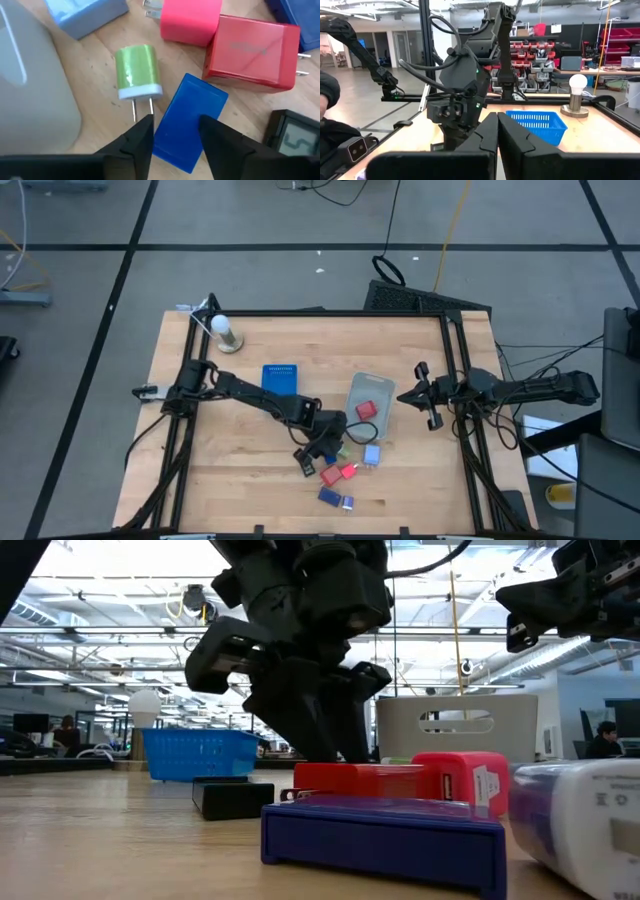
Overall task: Pick & Place Office items
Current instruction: Put the blue digital clock into the blue bin
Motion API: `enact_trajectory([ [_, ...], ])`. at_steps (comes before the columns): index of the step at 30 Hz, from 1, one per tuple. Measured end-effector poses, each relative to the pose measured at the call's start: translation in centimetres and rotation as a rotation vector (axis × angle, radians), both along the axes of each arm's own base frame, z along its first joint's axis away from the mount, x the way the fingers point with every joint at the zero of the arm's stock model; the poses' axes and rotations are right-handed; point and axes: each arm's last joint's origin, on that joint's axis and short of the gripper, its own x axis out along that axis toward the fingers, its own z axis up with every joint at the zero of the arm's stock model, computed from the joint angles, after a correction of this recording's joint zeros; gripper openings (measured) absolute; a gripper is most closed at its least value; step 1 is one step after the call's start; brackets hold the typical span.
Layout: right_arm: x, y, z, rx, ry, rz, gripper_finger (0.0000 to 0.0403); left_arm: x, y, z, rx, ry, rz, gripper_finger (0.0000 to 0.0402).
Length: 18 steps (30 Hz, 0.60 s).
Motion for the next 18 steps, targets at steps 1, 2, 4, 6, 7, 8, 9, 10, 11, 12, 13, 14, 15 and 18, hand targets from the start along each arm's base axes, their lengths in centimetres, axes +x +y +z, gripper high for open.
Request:
enact_trajectory([
  [1, 0.0, 0.0, 0.0, 0.0, -0.001, -0.001, 0.0001, -0.1, 0.0, -0.1, -0.005, 0.015, 0.014, 0.016],
  [2, 0.0, 0.0, 0.0, 0.0, 0.0, 0.0, 0.0001, -0.2, 0.1, -0.1, -0.008, 0.031, 0.03, 0.0152],
  [4, 0.0, 0.0, 0.0, 0.001, 0.002, 0.0, 0.0001, -0.4, 0.5, -0.2, -0.002, 0.071, 0.074, 0.0134],
  [6, 0.0, 0.0, 0.0, 0.007, 0.001, 0.001, 0.0, -0.6, 1.2, -0.3, 0.009, 0.114, 0.128, 0.0117],
  [7, 0.0, 0.0, 0.0, 0.008, 0.001, 0.001, 0.0, -0.7, 1.7, -0.4, 0.013, 0.136, 0.151, 0.0108],
  [8, 0.0, 0.0, 0.0, 0.008, 0.001, 0.001, 0.0, -0.8, 2.0, -0.4, 0.014, 0.153, 0.171, 0.0102],
  [9, 0.0, 0.0, 0.0, 0.012, 0.002, 0.001, 0.0, -0.8, 2.3, -0.4, 0.018, 0.166, 0.189, 0.0096],
  [10, 0.0, 0.0, 0.0, 0.018, 0.002, 0.002, 0.0, -0.9, 2.6, -0.5, 0.025, 0.181, 0.209, 0.0092],
  [11, 0.0, 0.0, 0.0, 0.022, 0.002, 0.003, 0.0, -1.0, 2.8, -0.5, 0.032, 0.194, 0.226, 0.009],
  [12, 0.0, 0.0, 0.0, 0.022, 0.002, 0.003, 0.0, -1.1, 3.1, -0.6, 0.035, 0.207, 0.24, 0.0089],
  [13, 0.0, 0.0, 0.0, 0.022, 0.003, 0.003, 0.0, -1.2, 3.4, -0.7, 0.039, 0.226, 0.26, 0.0089],
  [14, 0.0, 0.0, 0.0, 0.022, 0.003, 0.003, 0.0, -1.4, 3.7, -0.7, 0.048, 0.249, 0.282, 0.0089],
  [15, 0.0, 0.0, 0.0, 0.023, 0.003, 0.003, 0.0, -1.6, 4.0, -0.8, 0.059, 0.273, 0.31, 0.0088],
  [18, 0.0, 0.0, 0.0, 0.026, 0.004, 0.003, 0.0, -2.1, 4.9, -0.9, 0.082, 0.341, 0.394, 0.0088],
])
